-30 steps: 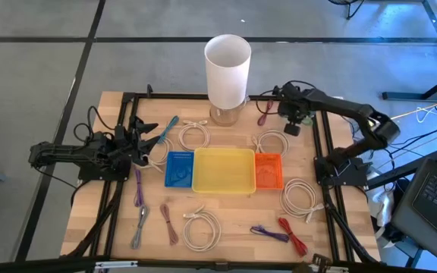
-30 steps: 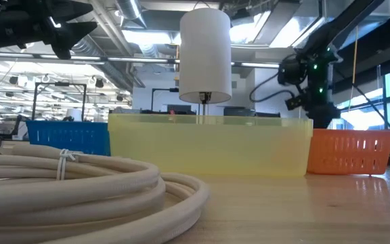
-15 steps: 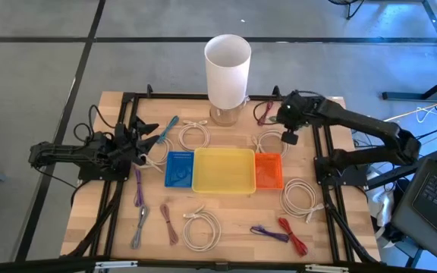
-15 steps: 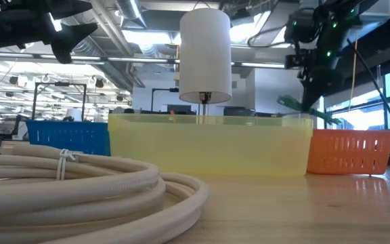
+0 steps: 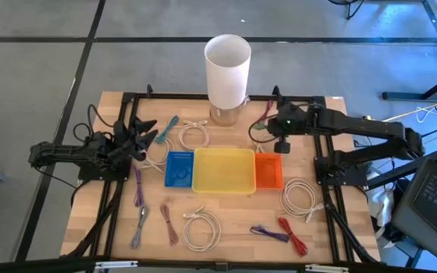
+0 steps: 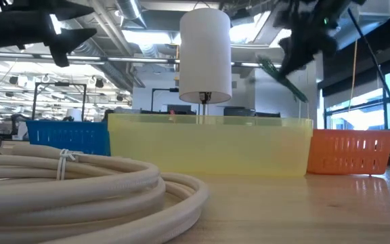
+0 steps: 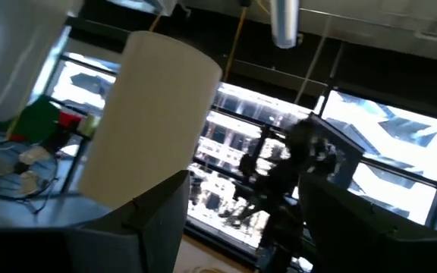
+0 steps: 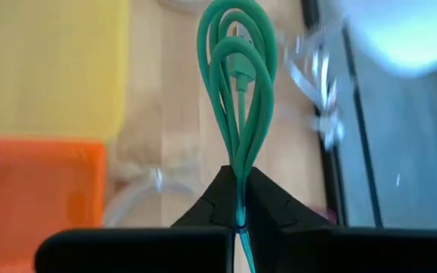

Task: Pick & Place USB Port
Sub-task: Put the green USB cable into the blue bin

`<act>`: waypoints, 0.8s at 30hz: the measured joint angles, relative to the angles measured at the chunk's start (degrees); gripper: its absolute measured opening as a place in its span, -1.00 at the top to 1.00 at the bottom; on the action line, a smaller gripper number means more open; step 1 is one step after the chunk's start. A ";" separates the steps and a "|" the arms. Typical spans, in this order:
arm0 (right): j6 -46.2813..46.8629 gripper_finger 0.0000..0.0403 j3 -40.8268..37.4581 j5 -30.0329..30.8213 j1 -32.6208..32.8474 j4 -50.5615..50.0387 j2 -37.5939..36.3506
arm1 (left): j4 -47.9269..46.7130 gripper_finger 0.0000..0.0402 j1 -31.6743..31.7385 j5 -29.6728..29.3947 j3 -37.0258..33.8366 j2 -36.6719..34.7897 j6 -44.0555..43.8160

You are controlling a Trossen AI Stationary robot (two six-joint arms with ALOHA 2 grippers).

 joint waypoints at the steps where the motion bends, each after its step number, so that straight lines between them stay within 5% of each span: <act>1: 0.00 0.95 0.79 0.00 1.05 0.72 0.00 | -0.18 -0.19 0.00 -1.55 0.00 0.00 -0.22; 13: 12.41 0.95 5.09 -4.25 8.42 14.12 0.73 | -3.37 -0.19 0.01 1.99 0.00 1.89 1.10; 24: 12.35 0.95 5.07 -12.10 9.81 29.77 6.12 | 7.32 -0.19 0.06 3.78 3.05 21.22 8.99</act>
